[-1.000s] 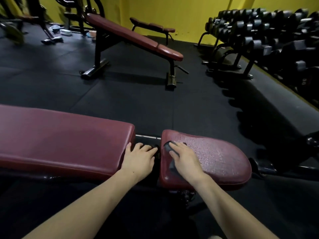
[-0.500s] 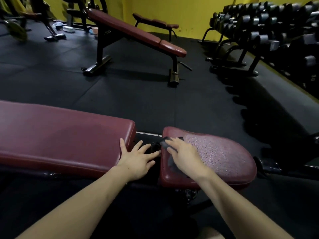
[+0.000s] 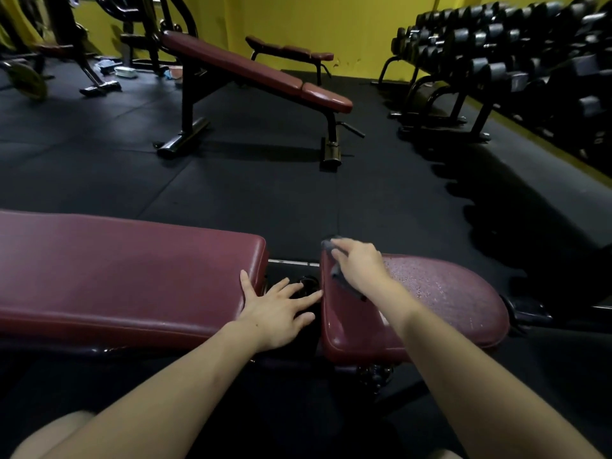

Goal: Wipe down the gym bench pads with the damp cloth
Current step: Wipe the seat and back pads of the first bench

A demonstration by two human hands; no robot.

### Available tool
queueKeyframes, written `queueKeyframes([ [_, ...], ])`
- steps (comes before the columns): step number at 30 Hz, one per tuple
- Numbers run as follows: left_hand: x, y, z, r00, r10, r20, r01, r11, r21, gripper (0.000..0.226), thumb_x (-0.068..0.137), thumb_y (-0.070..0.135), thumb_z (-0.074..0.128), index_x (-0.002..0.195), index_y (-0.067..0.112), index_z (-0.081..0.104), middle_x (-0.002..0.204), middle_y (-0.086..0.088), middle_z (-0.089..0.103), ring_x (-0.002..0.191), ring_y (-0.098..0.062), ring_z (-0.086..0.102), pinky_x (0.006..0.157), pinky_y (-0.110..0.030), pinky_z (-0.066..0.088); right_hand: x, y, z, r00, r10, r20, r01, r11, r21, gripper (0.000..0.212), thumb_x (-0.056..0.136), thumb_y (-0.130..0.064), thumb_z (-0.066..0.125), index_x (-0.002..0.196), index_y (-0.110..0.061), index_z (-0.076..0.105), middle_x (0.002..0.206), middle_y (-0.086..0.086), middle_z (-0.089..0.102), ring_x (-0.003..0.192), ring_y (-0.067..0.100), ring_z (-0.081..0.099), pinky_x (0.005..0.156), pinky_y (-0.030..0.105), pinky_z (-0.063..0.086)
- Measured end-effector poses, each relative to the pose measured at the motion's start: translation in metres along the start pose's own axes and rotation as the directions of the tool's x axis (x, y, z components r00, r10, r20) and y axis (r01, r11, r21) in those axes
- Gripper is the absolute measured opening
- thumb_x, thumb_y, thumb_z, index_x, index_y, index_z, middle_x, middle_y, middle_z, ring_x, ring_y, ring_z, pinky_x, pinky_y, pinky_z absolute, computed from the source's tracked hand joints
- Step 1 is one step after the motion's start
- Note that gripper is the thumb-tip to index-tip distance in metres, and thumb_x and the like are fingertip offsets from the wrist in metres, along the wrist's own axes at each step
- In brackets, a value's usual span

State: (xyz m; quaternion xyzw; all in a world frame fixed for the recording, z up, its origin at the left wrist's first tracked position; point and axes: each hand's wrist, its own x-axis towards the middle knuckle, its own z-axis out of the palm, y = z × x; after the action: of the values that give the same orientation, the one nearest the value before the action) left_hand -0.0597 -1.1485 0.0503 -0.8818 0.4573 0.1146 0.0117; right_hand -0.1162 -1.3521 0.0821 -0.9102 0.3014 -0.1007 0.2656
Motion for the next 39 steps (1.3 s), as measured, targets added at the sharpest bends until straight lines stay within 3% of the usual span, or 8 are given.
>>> queueKeyframes([
  [5, 0.000, -0.002, 0.002, 0.999, 0.024, -0.024, -0.024, 1.000, 0.003, 0.052, 0.104, 0.064, 0.020, 0.154, 0.063, 0.005, 0.171, 0.013, 0.010, 0.158, -0.013, 0.005, 0.098, -0.083, -0.025, -0.088, 0.021, -0.004, 0.986, -0.167, 0.003, 0.167, 0.982, -0.089, 0.036, 0.105, -0.032, 0.055, 0.140, -0.029, 0.062, 0.150, -0.008, 0.055, 0.143, 0.015, 0.046, 0.120, 0.031, 0.031],
  [14, -0.003, -0.005, -0.005, 0.998, 0.059, 0.014, -0.058, 0.998, -0.023, 0.049, 0.106, 0.053, 0.030, 0.155, 0.057, 0.023, 0.170, 0.012, 0.015, 0.156, -0.014, 0.011, 0.103, -0.085, -0.018, 0.004, -0.006, 0.014, 0.995, -0.094, -0.019, 0.091, 0.987, -0.134, 0.033, 0.103, -0.034, 0.055, 0.134, -0.033, 0.067, 0.145, -0.010, 0.060, 0.132, 0.026, 0.056, 0.107, 0.033, 0.042],
  [17, -0.012, -0.017, -0.005, 0.991, 0.078, -0.105, -0.085, 0.994, -0.069, 0.044, 0.107, 0.044, 0.037, 0.150, 0.046, 0.044, 0.163, 0.012, 0.031, 0.152, -0.014, 0.023, 0.114, -0.079, -0.007, -0.032, 0.003, 0.006, 0.970, -0.240, 0.036, 0.242, 0.963, -0.119, 0.027, 0.102, -0.034, 0.057, 0.124, -0.036, 0.071, 0.134, -0.011, 0.067, 0.122, 0.022, 0.061, 0.104, 0.035, 0.047],
  [22, -0.018, -0.029, 0.007, 0.937, 0.045, -0.347, -0.115, 0.976, -0.183, 0.035, 0.103, 0.026, 0.046, 0.132, 0.029, 0.064, 0.129, 0.010, 0.054, 0.134, -0.017, 0.043, 0.124, -0.063, 0.009, -0.100, 0.026, 0.001, 0.817, -0.534, 0.216, 0.571, 0.801, -0.180, 0.033, 0.101, -0.037, 0.046, 0.121, -0.029, 0.071, 0.126, -0.013, 0.066, 0.119, 0.011, 0.059, 0.102, 0.031, 0.047],
  [27, -0.014, -0.029, 0.014, 0.922, 0.094, -0.376, -0.155, 0.979, -0.133, 0.034, 0.100, 0.025, 0.049, 0.128, 0.025, 0.068, 0.136, 0.005, 0.054, 0.137, -0.021, 0.040, 0.124, -0.059, 0.014, -0.050, -0.001, 0.014, 0.891, -0.432, 0.142, 0.453, 0.869, -0.198, 0.023, 0.101, -0.035, 0.055, 0.116, -0.033, 0.072, 0.120, -0.007, 0.069, 0.113, 0.022, 0.062, 0.098, 0.039, 0.050],
  [31, -0.010, -0.046, 0.005, 0.895, 0.110, -0.432, -0.213, 0.957, -0.196, 0.032, 0.098, 0.021, 0.050, 0.122, 0.020, 0.072, 0.138, -0.002, 0.057, 0.130, -0.028, 0.048, 0.113, -0.047, 0.039, -0.028, -0.019, 0.024, 0.908, -0.374, 0.188, 0.416, 0.856, -0.307, 0.023, 0.100, -0.032, 0.056, 0.116, -0.035, 0.073, 0.121, -0.002, 0.069, 0.115, 0.027, 0.061, 0.094, 0.039, 0.050],
  [34, -0.014, -0.066, 0.011, 0.860, 0.120, -0.495, -0.215, 0.967, -0.140, 0.028, 0.097, 0.021, 0.054, 0.118, 0.018, 0.072, 0.129, 0.001, 0.059, 0.121, -0.024, 0.052, 0.100, -0.044, 0.050, -0.072, -0.003, 0.014, 0.829, -0.524, 0.194, 0.558, 0.799, -0.225, 0.022, 0.100, -0.031, 0.054, 0.109, -0.029, 0.074, 0.114, -0.007, 0.069, 0.111, 0.020, 0.061, 0.096, 0.040, 0.049],
  [39, -0.015, -0.057, 0.021, 0.798, 0.249, -0.549, -0.242, 0.966, 0.087, 0.036, 0.093, 0.034, 0.044, 0.108, 0.024, 0.074, 0.123, 0.004, 0.063, 0.118, -0.021, 0.056, 0.103, -0.040, 0.044, -0.110, 0.015, 0.012, 0.691, -0.679, 0.246, 0.720, 0.674, -0.165, 0.033, 0.100, -0.032, 0.047, 0.108, -0.013, 0.073, 0.111, -0.001, 0.071, 0.107, 0.022, 0.062, 0.097, 0.035, 0.047],
])
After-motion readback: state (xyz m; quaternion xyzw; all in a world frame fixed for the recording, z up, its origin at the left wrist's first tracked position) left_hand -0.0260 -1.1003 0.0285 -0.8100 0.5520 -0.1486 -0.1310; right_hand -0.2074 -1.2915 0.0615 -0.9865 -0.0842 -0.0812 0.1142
